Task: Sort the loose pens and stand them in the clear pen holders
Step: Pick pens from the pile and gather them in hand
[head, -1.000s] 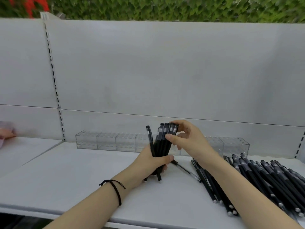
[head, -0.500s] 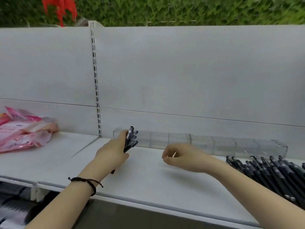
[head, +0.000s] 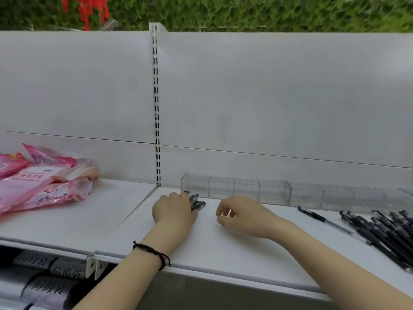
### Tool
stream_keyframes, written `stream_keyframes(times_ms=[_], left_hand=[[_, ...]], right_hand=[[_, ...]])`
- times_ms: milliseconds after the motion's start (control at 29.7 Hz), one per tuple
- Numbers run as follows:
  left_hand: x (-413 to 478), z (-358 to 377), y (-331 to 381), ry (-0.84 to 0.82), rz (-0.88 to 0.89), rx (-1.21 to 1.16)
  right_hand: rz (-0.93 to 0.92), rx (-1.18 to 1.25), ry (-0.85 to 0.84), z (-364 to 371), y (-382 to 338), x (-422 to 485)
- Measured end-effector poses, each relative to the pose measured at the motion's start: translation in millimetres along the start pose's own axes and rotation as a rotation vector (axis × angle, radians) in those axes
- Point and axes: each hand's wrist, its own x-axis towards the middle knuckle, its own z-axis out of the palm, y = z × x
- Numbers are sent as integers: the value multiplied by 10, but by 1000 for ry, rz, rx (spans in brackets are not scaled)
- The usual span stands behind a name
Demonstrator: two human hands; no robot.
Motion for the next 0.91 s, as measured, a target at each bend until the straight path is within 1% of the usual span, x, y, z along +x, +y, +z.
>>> stream_keyframes(times_ms=[134,269,403,504,605,706,773,908], left_hand=[[13,7,-3,14,26,37],[-2,-13,-75,26,68,-24],[-13,-54,-141,58,66,-131],[-62,-81,-133,124,95,-107],[-127,-133,-60,250,189,-94],[-186,-212,89,325,378,-137],[-224,-261,261,382,471,-124],[-390,-434,732,367,530,-149]], right_hand=[[10,-19,9,19,-4,28],[36,-34,24,36,16,28],[81,-50,35,50,53,-10],[95,-97,57,37,84,-86],[105,-172,89,6,144,-194],[109,-231,137,-57,258,-333],[111,-273,170,-131,376,-454],[147,-290,231,-311,699,-738]])
